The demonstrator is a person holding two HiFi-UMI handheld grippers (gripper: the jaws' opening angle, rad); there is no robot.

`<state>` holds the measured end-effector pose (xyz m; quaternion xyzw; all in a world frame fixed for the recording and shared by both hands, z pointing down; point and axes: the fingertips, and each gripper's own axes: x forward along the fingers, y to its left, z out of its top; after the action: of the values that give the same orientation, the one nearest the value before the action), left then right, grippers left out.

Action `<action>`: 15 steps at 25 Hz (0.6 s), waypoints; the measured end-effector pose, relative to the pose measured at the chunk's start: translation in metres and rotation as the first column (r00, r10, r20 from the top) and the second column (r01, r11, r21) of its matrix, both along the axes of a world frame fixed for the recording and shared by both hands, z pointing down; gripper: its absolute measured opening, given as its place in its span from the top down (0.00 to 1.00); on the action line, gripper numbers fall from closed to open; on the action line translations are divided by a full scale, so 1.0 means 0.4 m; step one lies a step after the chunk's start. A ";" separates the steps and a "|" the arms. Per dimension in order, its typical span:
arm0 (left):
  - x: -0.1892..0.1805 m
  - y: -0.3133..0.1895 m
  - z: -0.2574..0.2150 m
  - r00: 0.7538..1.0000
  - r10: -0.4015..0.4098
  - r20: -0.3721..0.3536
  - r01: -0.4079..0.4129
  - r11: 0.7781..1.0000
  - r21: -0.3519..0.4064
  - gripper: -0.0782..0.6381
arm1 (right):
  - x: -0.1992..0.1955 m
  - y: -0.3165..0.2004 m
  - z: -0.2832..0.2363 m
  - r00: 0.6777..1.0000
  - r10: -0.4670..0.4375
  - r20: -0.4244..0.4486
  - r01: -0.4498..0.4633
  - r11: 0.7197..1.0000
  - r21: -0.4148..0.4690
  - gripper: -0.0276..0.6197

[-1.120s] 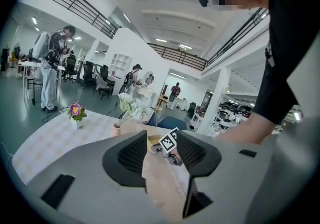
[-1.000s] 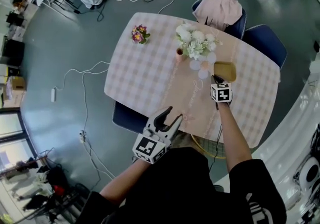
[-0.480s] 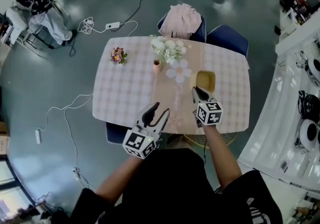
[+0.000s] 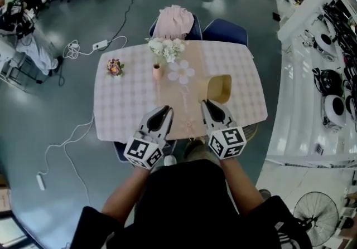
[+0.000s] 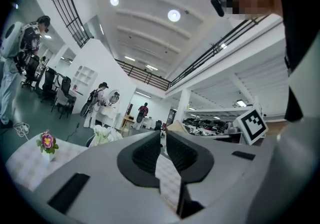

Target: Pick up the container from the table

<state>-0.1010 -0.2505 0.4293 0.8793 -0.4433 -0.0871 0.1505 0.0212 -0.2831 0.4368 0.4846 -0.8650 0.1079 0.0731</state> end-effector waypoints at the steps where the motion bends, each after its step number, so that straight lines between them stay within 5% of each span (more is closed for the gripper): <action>1: 0.001 0.008 -0.003 1.000 0.003 0.001 -0.003 1.000 0.007 0.85 | -0.005 0.023 -0.013 1.000 0.002 -0.001 -0.002 1.000 0.017 0.93; 15: -0.027 0.089 -0.048 0.998 -0.065 0.018 0.064 0.996 0.068 0.87 | 0.018 0.145 -0.046 0.998 0.038 -0.047 -0.034 0.997 0.072 0.93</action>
<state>-0.1119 -0.2147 0.4100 0.8699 -0.4699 -0.0982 0.1135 0.0284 -0.2250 0.4183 0.5048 -0.8574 0.0663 0.0748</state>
